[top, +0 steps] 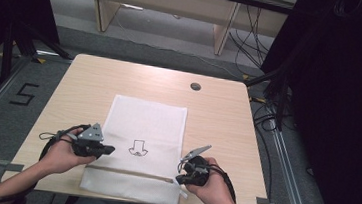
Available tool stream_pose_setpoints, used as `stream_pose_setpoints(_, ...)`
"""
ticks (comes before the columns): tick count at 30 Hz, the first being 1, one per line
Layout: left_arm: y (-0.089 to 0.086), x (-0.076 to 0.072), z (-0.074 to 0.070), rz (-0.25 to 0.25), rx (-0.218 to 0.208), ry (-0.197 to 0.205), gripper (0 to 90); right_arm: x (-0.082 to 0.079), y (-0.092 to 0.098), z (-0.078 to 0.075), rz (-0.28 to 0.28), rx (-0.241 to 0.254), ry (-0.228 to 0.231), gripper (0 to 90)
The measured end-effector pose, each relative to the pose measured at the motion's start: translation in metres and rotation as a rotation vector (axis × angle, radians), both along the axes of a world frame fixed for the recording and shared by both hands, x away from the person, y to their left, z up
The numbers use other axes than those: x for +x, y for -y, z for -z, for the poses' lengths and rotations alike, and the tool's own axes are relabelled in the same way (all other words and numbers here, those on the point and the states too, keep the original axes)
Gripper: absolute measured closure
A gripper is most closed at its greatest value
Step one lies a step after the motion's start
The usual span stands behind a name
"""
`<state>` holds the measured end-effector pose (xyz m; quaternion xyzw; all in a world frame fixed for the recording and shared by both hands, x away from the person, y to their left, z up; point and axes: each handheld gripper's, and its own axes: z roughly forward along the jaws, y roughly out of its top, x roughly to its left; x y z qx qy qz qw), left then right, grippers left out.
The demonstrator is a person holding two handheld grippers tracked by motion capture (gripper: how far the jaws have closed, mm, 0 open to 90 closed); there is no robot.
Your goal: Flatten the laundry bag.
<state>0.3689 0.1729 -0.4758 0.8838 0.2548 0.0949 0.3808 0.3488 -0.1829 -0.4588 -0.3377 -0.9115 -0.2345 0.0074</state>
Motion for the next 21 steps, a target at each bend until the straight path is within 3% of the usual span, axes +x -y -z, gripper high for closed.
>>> stream_pose_setpoints(4,0.011,-0.006,0.005,0.026,0.024,-0.046,89.5,-0.003,-0.004,0.008,0.007,-0.021,-0.029,90.0)
stream_pose_setpoints(5,0.011,-0.005,0.005,0.064,0.048,-0.058,89.5,-0.004,-0.006,0.009,-0.001,-0.032,-0.037,90.0)
stream_pose_setpoints(6,0.013,-0.007,0.007,0.049,0.031,-0.067,89.5,-0.004,-0.006,0.009,-0.001,-0.032,-0.037,90.0)
stream_pose_setpoints(7,0.012,-0.006,0.007,0.071,0.064,-0.074,89.5,-0.004,-0.006,0.01,-0.001,-0.034,-0.039,90.0)
stream_pose_setpoints(8,0.01,-0.003,0.007,0.106,0.127,-0.066,89.5,-0.004,-0.007,0.013,0.004,-0.034,-0.036,90.0)
stream_pose_setpoints(12,0.015,0.0,0.018,0.087,0.159,-0.086,89.5,-0.004,-0.014,0.017,-0.005,-0.076,-0.045,90.0)
stream_pose_setpoints(15,0.018,0.001,0.023,0.086,0.183,-0.077,89.4,-0.005,-0.017,0.018,-0.016,-0.101,-0.026,90.0)
stream_pose_setpoints(18,0.023,0.002,0.024,0.068,0.172,-0.059,89.3,-0.005,-0.019,0.019,-0.021,-0.121,-0.007,90.0)
stream_pose_setpoints(21,0.023,0.005,0.023,0.087,0.193,-0.044,89.3,-0.004,-0.018,0.019,-0.024,-0.123,0.0,90.0)
